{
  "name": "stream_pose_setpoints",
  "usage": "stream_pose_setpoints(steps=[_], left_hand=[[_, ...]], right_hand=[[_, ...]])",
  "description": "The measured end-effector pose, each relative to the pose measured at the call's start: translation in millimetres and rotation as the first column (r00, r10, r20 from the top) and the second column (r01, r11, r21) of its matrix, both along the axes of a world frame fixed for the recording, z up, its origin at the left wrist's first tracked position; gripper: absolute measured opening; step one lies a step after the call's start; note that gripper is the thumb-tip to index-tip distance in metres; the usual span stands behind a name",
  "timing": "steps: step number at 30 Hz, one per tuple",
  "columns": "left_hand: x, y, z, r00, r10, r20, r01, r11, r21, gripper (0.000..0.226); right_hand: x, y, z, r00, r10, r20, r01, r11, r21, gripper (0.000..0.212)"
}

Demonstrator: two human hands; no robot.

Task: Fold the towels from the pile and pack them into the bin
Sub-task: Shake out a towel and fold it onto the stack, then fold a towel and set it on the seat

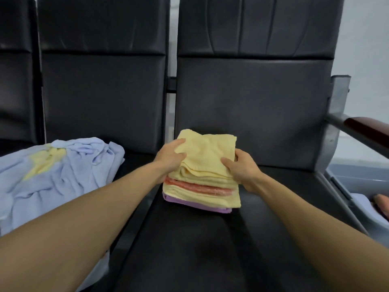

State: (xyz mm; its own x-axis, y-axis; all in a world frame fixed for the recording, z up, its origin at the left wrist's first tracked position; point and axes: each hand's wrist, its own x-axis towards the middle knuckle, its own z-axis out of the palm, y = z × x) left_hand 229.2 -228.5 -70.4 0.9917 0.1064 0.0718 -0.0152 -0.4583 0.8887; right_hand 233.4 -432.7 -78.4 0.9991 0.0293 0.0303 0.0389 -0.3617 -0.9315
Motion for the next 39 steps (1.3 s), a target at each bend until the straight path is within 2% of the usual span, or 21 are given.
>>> stream_pose_setpoints(steps=[5, 7, 10, 13, 15, 18, 21, 24, 27, 29, 32, 35, 36, 37, 39], left_hand=[[-13, 3, 4, 0.997, 0.024, -0.077, -0.043, 0.966, -0.256, 0.053], [-26, 8, 5, 0.997, 0.019, -0.076, -0.040, 0.959, -0.279, 0.054], [-61, 28, 10, 0.997, 0.039, -0.065, -0.053, 0.970, -0.238, 0.060], [-101, 58, 14, 0.995, 0.089, -0.052, -0.097, 0.975, -0.198, 0.051], [-131, 84, 16, 0.993, 0.110, -0.049, -0.116, 0.984, -0.136, 0.043], [-170, 127, 11, 0.985, 0.167, -0.053, -0.167, 0.986, -0.007, 0.035], [-193, 166, -2, 0.971, 0.239, -0.023, -0.224, 0.935, 0.275, 0.035], [-202, 192, -14, 0.976, 0.205, -0.066, -0.155, 0.882, 0.445, 0.043], [-203, 206, -27, 0.979, 0.147, -0.139, -0.021, 0.754, 0.656, 0.046], [-202, 212, -36, 0.979, 0.145, -0.140, 0.003, 0.683, 0.730, 0.044], [-201, 212, -37, 0.985, 0.172, -0.019, -0.106, 0.687, 0.719, 0.037], [-200, 208, -34, 0.979, 0.194, 0.067, -0.184, 0.682, 0.708, 0.020], [-199, 207, -32, 0.974, 0.212, 0.083, -0.212, 0.712, 0.670, 0.017], [-199, 206, -29, 0.968, 0.234, 0.091, -0.241, 0.772, 0.588, 0.016], [-201, 202, -20, 0.957, 0.268, 0.111, -0.290, 0.901, 0.322, 0.013]], right_hand=[[-7, 6, -3, 0.996, -0.082, 0.032, 0.085, 0.993, -0.083, 0.035], [-19, 11, 3, 0.989, -0.104, 0.108, 0.121, 0.979, -0.166, 0.038], [-48, 26, 11, 0.947, -0.110, 0.303, 0.221, 0.905, -0.363, 0.045], [-74, 50, 15, 0.901, -0.025, 0.434, 0.294, 0.771, -0.565, 0.052], [-91, 71, 20, 0.889, 0.049, 0.454, 0.285, 0.717, -0.636, 0.051], [-110, 108, 26, 0.896, 0.205, 0.394, 0.136, 0.717, -0.683, 0.044], [-122, 149, 27, 0.901, 0.320, 0.293, -0.063, 0.765, -0.641, 0.038], [-131, 190, 24, 0.912, 0.382, 0.150, -0.203, 0.738, -0.644, 0.034], [-133, 218, 14, 0.910, 0.416, 0.004, -0.327, 0.722, -0.610, 0.029], [-131, 230, 4, 0.907, 0.418, -0.051, -0.367, 0.725, -0.582, 0.029], [-126, 234, -6, 0.912, 0.398, -0.097, -0.383, 0.745, -0.546, 0.030], [-122, 235, -16, 0.909, 0.373, -0.183, -0.415, 0.848, -0.331, 0.028], [-121, 235, -16, 0.912, 0.358, -0.202, -0.402, 0.878, -0.260, 0.025], [-120, 235, -17, 0.915, 0.343, -0.211, -0.386, 0.895, -0.222, 0.024], [-119, 233, -17, 0.922, 0.318, -0.219, -0.357, 0.919, -0.168, 0.032]])
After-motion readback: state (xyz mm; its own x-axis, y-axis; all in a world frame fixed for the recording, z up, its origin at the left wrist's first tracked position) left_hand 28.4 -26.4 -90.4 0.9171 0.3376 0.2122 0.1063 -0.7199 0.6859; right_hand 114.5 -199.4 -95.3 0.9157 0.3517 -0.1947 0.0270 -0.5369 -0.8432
